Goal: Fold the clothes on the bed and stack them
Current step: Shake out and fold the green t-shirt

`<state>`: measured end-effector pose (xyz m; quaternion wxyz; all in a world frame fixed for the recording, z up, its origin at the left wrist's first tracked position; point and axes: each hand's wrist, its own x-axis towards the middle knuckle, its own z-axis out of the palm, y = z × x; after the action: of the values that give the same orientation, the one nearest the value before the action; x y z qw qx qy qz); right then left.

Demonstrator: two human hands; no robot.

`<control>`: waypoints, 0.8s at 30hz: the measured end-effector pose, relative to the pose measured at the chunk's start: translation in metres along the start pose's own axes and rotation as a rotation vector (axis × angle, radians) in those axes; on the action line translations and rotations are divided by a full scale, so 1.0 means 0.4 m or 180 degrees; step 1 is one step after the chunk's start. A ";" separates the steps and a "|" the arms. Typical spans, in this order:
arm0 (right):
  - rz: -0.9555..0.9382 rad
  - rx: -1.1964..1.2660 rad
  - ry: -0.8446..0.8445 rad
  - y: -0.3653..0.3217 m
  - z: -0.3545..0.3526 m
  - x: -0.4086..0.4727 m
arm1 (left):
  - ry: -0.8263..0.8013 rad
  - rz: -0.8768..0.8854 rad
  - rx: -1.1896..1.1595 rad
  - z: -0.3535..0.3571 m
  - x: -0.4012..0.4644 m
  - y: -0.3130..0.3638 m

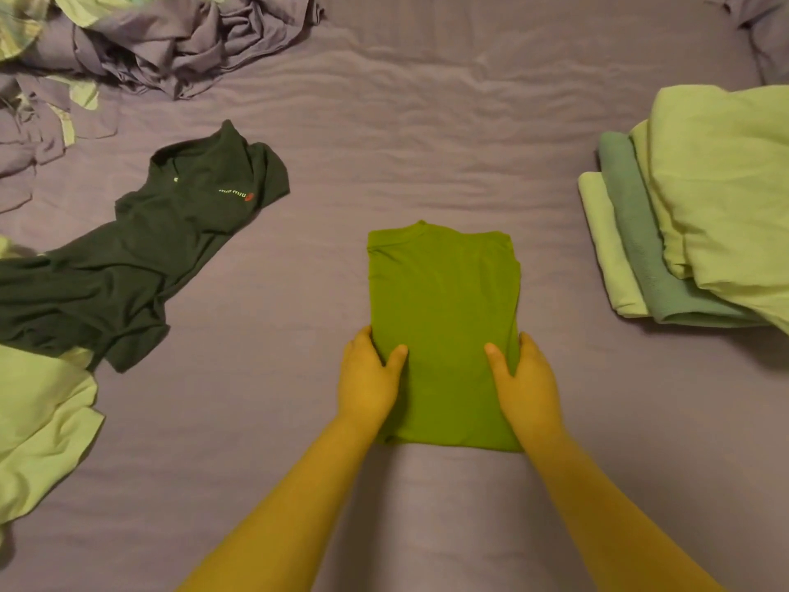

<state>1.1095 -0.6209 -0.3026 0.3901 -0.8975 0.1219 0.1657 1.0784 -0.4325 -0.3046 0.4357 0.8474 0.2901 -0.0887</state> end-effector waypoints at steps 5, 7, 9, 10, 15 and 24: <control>0.0364 0.0380 0.0097 -0.055 0.004 0.080 | 0.0129 -0.0935 -0.1023 0.006 0.076 0.058; 0.0571 0.0703 -0.0120 -0.077 -0.001 0.105 | -0.0064 -0.1270 -0.1683 0.000 0.100 0.076; 0.0724 0.1265 -0.0337 -0.101 -0.014 0.115 | -0.0566 -0.1326 -0.2291 -0.015 0.093 0.122; 0.0718 0.1495 -0.0357 -0.111 -0.023 0.116 | -0.0794 -0.1314 -0.2471 -0.021 0.085 0.146; 0.0344 0.2089 -0.0389 -0.155 -0.123 0.117 | -0.1096 -0.0958 -0.2601 -0.039 0.053 0.249; -0.0552 0.2154 0.0209 -0.202 -0.494 0.168 | -0.1067 -0.0226 -0.2405 0.002 0.008 0.556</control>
<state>1.2390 -0.7194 -0.1489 0.6740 -0.7292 0.1058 0.0532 1.2076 -0.5324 -0.1535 0.7540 0.5912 0.2563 -0.1278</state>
